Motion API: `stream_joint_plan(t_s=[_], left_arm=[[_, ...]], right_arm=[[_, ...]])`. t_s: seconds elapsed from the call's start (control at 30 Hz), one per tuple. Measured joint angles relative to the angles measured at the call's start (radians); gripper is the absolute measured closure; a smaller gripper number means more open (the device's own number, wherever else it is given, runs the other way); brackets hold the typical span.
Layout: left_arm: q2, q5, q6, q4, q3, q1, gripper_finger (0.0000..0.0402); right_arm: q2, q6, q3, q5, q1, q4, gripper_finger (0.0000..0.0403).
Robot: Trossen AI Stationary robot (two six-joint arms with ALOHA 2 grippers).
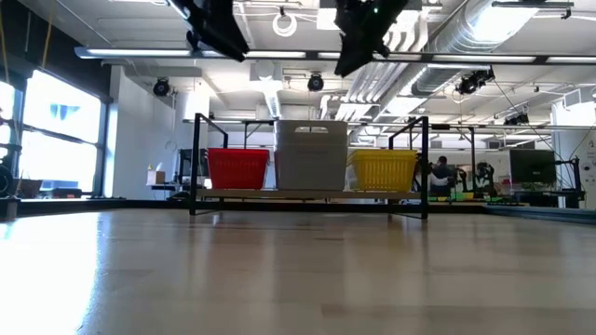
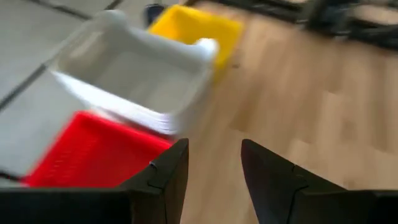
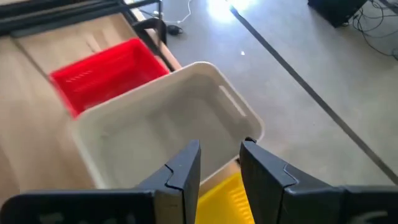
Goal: Stack baskets on shelf by color
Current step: Return to Home Position
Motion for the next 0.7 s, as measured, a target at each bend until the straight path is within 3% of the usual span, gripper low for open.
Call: stream_joint_plan(t_s=[0.1, 0.27, 0.7], left_arm=[[-0.086, 0.058, -0.006, 0.075, -0.11, -0.027, 0.0264], [-0.255, 0.064, -0.066, 0.18, -0.294, -0.08, 0.0264], [-0.69, 0.062, -0.097, 0.444, -0.714, -0.217, 0.0264]], right_arm=[[-0.025, 0.072, 0.0, 0.054, 0.061, -0.019, 0.0304], [-0.055, 0.174, 0.0, 0.102, 0.15, 0.002, 0.0304], [-0.102, 0.347, 0.0, 0.113, 0.301, 0.154, 0.0304]])
